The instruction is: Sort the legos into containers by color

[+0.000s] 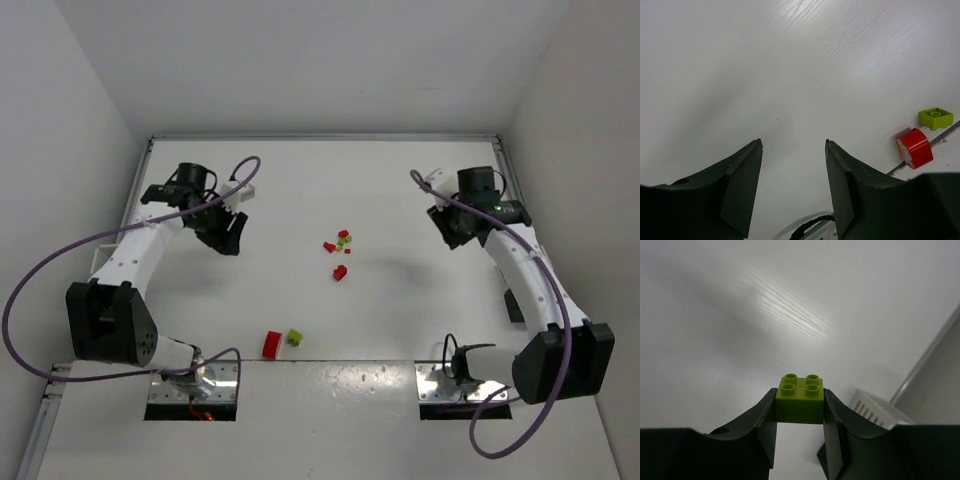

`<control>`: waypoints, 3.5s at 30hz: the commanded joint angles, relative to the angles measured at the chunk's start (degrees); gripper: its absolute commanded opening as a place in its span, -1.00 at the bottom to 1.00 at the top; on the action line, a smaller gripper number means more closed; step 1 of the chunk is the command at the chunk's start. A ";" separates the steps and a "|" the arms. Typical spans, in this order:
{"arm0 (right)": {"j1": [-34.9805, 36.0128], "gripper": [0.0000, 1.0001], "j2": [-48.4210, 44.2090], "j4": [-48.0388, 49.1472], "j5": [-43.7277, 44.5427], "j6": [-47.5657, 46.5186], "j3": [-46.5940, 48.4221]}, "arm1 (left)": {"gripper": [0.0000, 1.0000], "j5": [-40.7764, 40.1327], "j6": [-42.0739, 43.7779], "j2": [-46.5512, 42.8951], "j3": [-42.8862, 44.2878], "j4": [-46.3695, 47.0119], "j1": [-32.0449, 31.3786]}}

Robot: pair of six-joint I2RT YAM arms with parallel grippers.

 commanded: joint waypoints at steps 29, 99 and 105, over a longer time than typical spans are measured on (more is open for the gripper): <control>-48.01 -0.95 3.98 -11.19 1.87 -16.40 0.10 | 0.29 -5.80 -0.33 1.47 -3.14 3.31 -12.65; -48.63 0.13 3.54 -9.96 -5.78 -19.21 -2.28 | 0.81 -18.11 -0.23 6.13 -15.01 0.31 -63.55; -48.63 0.13 4.06 -9.96 -5.78 -19.21 -2.28 | 0.81 -18.73 -0.23 8.41 -17.03 3.38 -64.78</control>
